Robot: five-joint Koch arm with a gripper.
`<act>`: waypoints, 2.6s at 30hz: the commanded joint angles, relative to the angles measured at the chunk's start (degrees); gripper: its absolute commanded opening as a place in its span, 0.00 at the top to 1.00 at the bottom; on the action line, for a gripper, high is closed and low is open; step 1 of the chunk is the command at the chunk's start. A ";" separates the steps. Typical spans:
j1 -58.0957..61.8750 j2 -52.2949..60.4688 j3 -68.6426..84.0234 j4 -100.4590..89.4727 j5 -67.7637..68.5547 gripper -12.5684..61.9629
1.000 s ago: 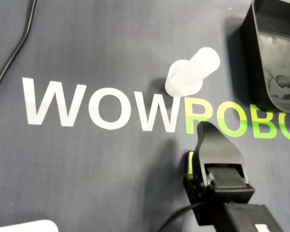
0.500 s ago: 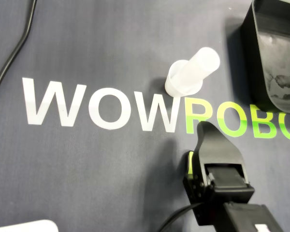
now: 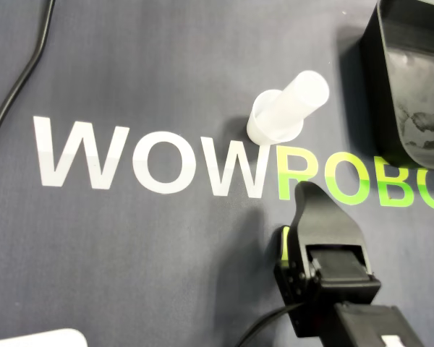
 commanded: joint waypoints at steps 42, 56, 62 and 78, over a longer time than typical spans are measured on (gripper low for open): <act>-2.29 4.48 -6.06 -1.05 -0.53 0.38; -3.16 3.69 -16.96 -5.98 -18.98 0.39; -3.08 -0.44 -16.52 -23.82 -49.39 0.39; -2.37 -24.70 -17.84 -53.61 -76.11 0.39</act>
